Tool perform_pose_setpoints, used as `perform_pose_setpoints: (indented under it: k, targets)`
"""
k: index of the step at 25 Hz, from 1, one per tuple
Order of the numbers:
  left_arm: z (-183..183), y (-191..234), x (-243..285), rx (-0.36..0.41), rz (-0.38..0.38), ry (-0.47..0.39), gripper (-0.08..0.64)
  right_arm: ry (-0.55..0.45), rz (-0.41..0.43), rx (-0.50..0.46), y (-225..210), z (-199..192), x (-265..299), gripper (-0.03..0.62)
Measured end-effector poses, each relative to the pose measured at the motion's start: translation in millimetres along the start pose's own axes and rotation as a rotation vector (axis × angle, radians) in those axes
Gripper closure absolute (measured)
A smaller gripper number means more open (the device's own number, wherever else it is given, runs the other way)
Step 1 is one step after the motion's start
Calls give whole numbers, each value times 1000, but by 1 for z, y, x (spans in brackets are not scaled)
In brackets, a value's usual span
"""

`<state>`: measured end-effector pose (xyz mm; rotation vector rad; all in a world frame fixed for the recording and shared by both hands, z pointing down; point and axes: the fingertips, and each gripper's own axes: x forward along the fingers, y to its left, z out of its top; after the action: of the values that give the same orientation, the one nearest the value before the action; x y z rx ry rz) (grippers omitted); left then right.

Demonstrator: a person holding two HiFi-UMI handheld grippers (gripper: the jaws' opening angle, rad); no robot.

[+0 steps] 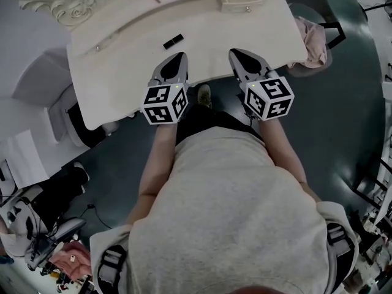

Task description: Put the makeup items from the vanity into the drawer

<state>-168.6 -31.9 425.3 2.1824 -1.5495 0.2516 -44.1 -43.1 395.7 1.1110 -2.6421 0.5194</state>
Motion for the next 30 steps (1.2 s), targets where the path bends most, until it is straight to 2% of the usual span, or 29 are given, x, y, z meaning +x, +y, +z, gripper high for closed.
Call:
perform_pose_setpoints:
  k: [10,13,15,19,22,23,25,28,30]
  targets:
    - [14,64,35,45,21,73,551,2,-18,11,-12,25,60,584]
    - [6,76,43,70,1,130,550,10,-25,16,-15,25,72,583]
    - [1,81,49,107,-17,172,549,18,-27,25,-17,24,80,583]
    - [-7,87,58,252,-43,236,548,31,-28,36,-16,22,92,584]
    - [-13,86,63,289,-80,262,545,43,-26,44,-16,18,96,583]
    - [-15,86,64,288,-87,267,529,49,-28,46,-16,16,97,584]
    - [-19,87,67,289,-98,285,423,62,-32,50,-16,13,100,584]
    - [-28,88,71,314,-123,325,412,68,-30,67,-17,13,105,584]
    - [-36,87,74,340,-169,362,398,67,-21,80,-15,14,108,584]
